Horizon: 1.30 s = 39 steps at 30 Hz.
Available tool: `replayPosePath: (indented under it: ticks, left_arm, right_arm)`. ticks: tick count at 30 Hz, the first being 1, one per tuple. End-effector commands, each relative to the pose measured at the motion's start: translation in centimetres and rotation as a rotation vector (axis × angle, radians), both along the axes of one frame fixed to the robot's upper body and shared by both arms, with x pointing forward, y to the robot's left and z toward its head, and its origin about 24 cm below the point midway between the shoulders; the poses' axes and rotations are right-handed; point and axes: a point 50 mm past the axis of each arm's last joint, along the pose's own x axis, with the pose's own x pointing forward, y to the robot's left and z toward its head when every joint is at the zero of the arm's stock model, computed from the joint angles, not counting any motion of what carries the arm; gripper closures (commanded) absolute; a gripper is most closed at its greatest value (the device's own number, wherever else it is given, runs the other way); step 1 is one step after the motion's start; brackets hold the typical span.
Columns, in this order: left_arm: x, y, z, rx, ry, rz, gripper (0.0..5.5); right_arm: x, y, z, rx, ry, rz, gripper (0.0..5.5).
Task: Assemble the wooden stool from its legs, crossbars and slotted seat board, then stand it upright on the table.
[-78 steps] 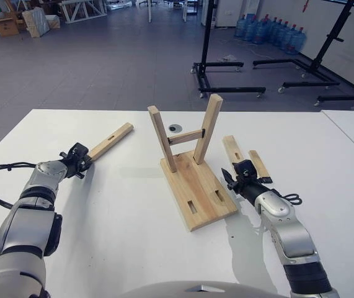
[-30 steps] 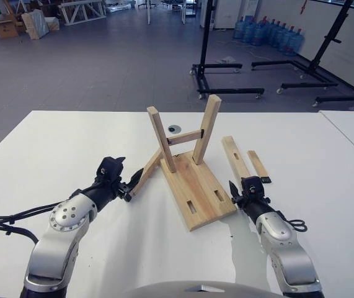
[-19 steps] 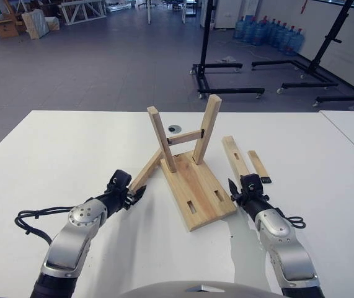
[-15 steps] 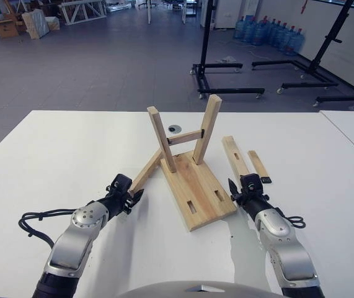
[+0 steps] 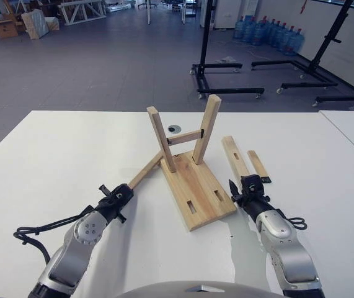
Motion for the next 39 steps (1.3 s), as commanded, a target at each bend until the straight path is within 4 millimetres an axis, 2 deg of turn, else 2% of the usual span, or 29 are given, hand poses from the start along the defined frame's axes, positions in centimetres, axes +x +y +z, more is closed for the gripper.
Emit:
replayPosePath:
  ticks: [1,3,6,7,9,10,12,14,15,17,19,23,25,27,29,32,34,36,39]
  left_arm:
    - [-1.6,2.9,-1.4,0.309,0.003,0.058,4.50]
    - [-2.1,3.7,-1.8,0.443,0.006,0.046,4.50]
    - [-2.3,3.6,-1.7,0.528,-0.020,0.000,4.50]
    - [-2.2,3.3,-1.5,0.526,-0.037,-0.008,4.13]
    - [-2.1,2.6,-1.0,0.489,-0.082,-0.014,3.86]
    - [-2.0,1.9,-0.6,0.423,-0.111,-0.014,3.74]
    - [-2.3,1.3,0.0,0.208,-0.075,0.093,3.40]
    - [-3.8,0.9,-0.2,0.062,0.071,0.106,3.12]
    - [-4.5,0.2,0.0,-0.046,0.141,0.084,2.94]
    - [-4.8,-1.9,1.7,-0.315,0.172,-0.016,2.63]
    - [-3.0,-2.0,4.3,-0.459,0.046,-0.066,2.45]
    - [1.6,0.9,9.3,-0.568,-0.235,-0.007,2.45]
    - [3.1,2.8,10.3,-0.592,-0.298,0.064,2.45]
    - [4.0,4.5,9.6,-0.508,-0.289,0.130,2.45]
    - [4.9,7.3,5.6,-0.311,-0.129,0.241,2.45]
    - [4.4,10.3,0.9,-0.095,0.032,0.328,2.45]
    - [4.0,11.1,-0.7,-0.043,0.063,0.346,2.45]
    - [3.7,11.3,-1.4,-0.041,0.079,0.344,2.45]
    - [2.7,10.6,-1.8,-0.090,0.119,0.255,2.45]
  right_arm:
    - [-0.3,0.0,-0.1,0.007,0.018,-0.010,3.45]
    - [-0.3,-0.1,-0.1,0.008,0.017,-0.014,3.45]
    - [-0.4,-0.2,0.0,0.009,0.017,-0.024,3.45]
    - [-0.5,-0.2,-0.1,0.009,0.019,-0.023,3.45]
    - [-0.7,-0.1,-0.2,0.010,0.027,-0.020,3.45]
    - [-0.7,-0.1,-0.2,0.010,0.030,-0.016,3.45]
    - [-0.5,-0.2,-0.1,0.006,0.029,-0.008,3.45]
    - [-0.4,-0.5,0.0,0.005,0.026,-0.015,3.45]
    - [-0.5,-0.5,-0.1,0.004,0.030,-0.016,3.45]
    - [-0.6,-0.6,-0.2,0.006,0.035,-0.020,3.45]
    - [-0.3,-0.8,0.0,0.011,0.023,-0.029,3.45]
    - [0.4,-1.2,0.2,0.005,0.006,-0.035,3.45]
    - [0.3,-1.2,0.1,0.003,0.009,-0.036,3.45]
    - [0.2,-1.1,-0.1,0.004,0.013,-0.036,3.45]
    - [0.3,-0.8,-0.2,0.009,0.012,-0.032,3.45]
    - [0.5,-0.5,-0.1,0.010,0.007,-0.019,3.45]
    - [0.6,-0.6,-0.2,0.008,0.008,-0.012,3.45]
    - [0.5,-0.6,-0.2,0.007,0.010,-0.011,3.45]
    - [0.7,-1.2,-0.1,0.012,-0.003,-0.029,3.45]
